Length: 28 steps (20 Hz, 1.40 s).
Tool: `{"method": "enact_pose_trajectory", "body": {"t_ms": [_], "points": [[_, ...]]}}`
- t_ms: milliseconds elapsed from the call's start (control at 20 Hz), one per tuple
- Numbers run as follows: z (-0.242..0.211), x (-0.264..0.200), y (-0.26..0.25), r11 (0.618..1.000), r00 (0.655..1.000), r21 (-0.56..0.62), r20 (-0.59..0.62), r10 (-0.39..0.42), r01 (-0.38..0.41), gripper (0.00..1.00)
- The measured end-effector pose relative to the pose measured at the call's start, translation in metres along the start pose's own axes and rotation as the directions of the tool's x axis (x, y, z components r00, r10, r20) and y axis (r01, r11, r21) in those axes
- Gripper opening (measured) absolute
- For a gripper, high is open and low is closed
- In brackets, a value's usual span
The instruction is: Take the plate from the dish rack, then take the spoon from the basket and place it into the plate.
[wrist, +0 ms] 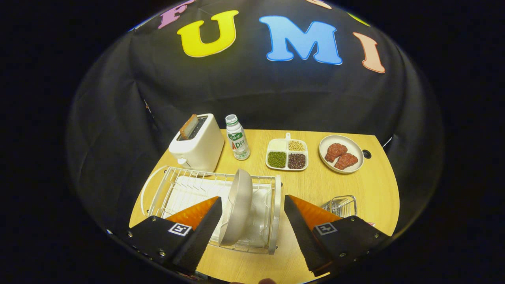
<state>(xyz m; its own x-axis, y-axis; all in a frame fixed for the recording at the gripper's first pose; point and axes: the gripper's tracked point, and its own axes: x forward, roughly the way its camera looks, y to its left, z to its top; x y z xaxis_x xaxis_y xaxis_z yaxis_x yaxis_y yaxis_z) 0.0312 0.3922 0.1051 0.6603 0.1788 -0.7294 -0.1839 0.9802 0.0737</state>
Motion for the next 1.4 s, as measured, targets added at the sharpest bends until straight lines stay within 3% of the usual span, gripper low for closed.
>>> {"method": "enact_pose_trajectory", "body": {"t_ms": [550, 700, 800, 900, 1250, 1400], "points": [[-0.031, 0.068, 0.015, 0.999, 0.979, 0.019, -0.200, -0.046, 0.051, 0.96], [-0.052, 0.078, 0.022, 0.998, 0.960, 0.029, -0.278, -0.046, 0.056, 0.76], [-0.050, 0.074, 0.015, 0.994, 0.955, 0.021, -0.283, -0.094, 0.104, 0.35], [-0.052, 0.075, 0.017, 0.991, 0.948, 0.015, -0.292, -0.124, 0.134, 0.30], [-0.028, 0.049, 0.019, 0.943, 0.917, -0.105, -0.222, -0.332, 0.316, 0.29], [-0.020, 0.039, 0.022, 0.940, 0.919, -0.128, -0.202, -0.338, 0.317, 0.29]]}}
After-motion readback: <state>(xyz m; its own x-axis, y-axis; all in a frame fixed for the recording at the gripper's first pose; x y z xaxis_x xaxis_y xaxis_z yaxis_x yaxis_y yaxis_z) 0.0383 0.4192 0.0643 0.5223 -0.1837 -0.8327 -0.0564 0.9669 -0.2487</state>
